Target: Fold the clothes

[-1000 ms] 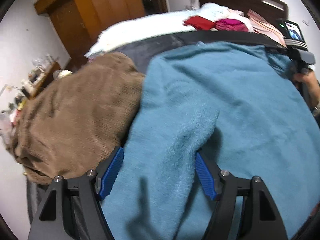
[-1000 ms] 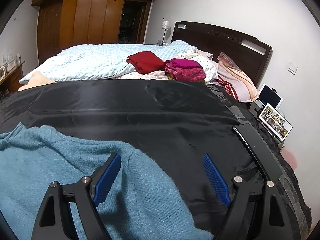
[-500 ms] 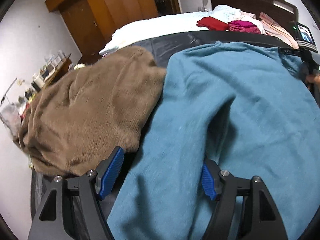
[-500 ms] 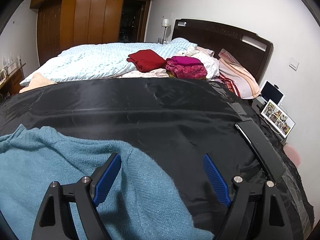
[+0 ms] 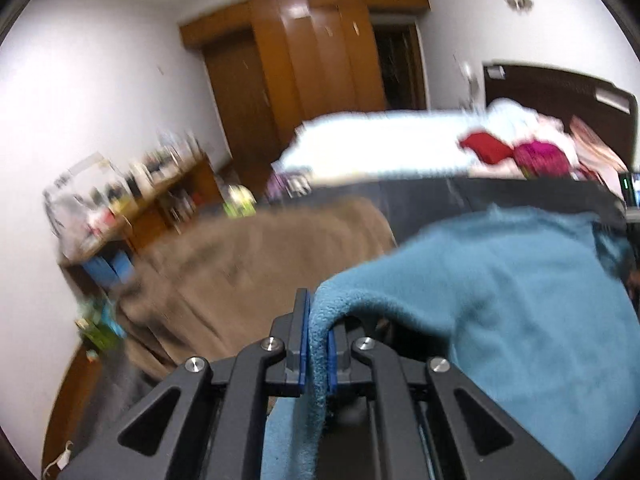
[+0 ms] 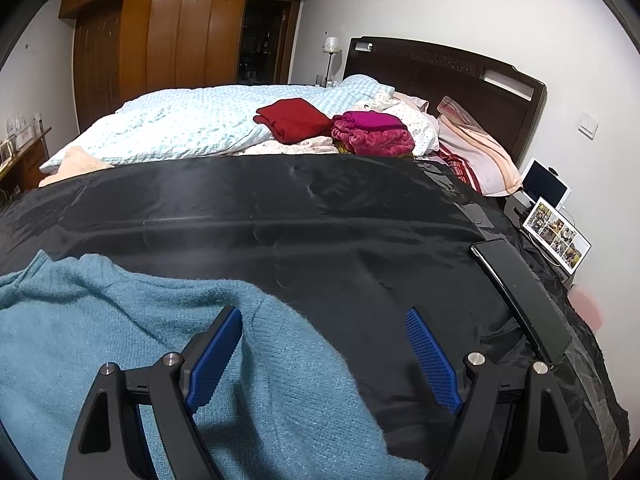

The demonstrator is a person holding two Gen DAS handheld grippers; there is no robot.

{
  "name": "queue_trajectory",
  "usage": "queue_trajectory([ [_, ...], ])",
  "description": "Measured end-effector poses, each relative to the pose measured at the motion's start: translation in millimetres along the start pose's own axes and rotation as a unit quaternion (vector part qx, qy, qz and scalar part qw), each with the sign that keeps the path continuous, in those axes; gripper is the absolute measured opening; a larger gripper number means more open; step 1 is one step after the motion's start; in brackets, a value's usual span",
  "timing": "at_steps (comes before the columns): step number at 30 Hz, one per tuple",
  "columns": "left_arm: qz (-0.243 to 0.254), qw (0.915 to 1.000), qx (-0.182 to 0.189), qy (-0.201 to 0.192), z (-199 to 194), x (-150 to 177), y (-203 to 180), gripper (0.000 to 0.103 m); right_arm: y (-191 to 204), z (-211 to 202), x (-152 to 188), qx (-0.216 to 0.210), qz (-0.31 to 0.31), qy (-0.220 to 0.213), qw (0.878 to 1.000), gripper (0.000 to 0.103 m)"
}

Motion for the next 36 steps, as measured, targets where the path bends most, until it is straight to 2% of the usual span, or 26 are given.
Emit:
queue_trajectory([
  [6,0.049,0.9952,-0.071,-0.047,10.1,-21.5,7.1,0.012,1.4,0.7,0.8,-0.001,-0.004,0.002,1.0,0.086],
  [11,0.072,0.99,-0.097,0.073,70.4,16.5,23.2,0.012,2.1,3.1,1.6,-0.004,-0.004,0.009,1.0,0.086],
  [14,0.068,0.9891,-0.083,0.101,80.5,32.1,37.4,0.018,4.2,4.6,2.1,-0.005,-0.007,0.013,1.0,0.086],
  [16,0.073,0.9892,-0.074,0.103,76.9,34.9,41.5,0.029,5.8,5.6,2.3,-0.004,-0.011,0.016,1.0,0.086],
  [18,0.075,0.9896,-0.066,0.104,71.8,33.4,48.2,0.045,6.5,6.4,2.7,-0.004,-0.013,0.018,1.0,0.086],
  [21,0.066,0.9903,-0.041,0.115,64.0,35.0,54.1,0.055,7.4,7.9,3.6,-0.005,-0.016,0.022,1.0,0.086],
  [24,0.044,0.9904,-0.01,0.13,49.3,41.3,55.6,0.056,8.5,9.5,4.6,-0.007,-0.02,0.028,0.999,0.086],
  [31,-0.019,0.9873,0.035,0.154,27.2,48.8,69.9,0.06,14.2,10.7,6.2,-0.01,-0.035,0.034,0.999,0.086],
  [34,-0.03,0.9893,0.03,0.139,10.5,44.1,65.7,0.06,16.9,12.6,7.8,-0.012,-0.043,0.041,0.998,0.086],
  [36,-0.02,0.9933,0.017,0.112,-4.0,35.8,56.0,0.06,18.3,13.8,8.8,-0.013,-0.048,0.045,0.998,0.086],
])
Point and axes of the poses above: each gripper's, at about its wrist camera, not at the fingertips, and z roughly the way its jaws point, y to its left, x to its underside, the point moved 3 cm from there along z, roughly the way its jaws point, and after that the axes turned 4 degrees about z, right-handed, at the moved point
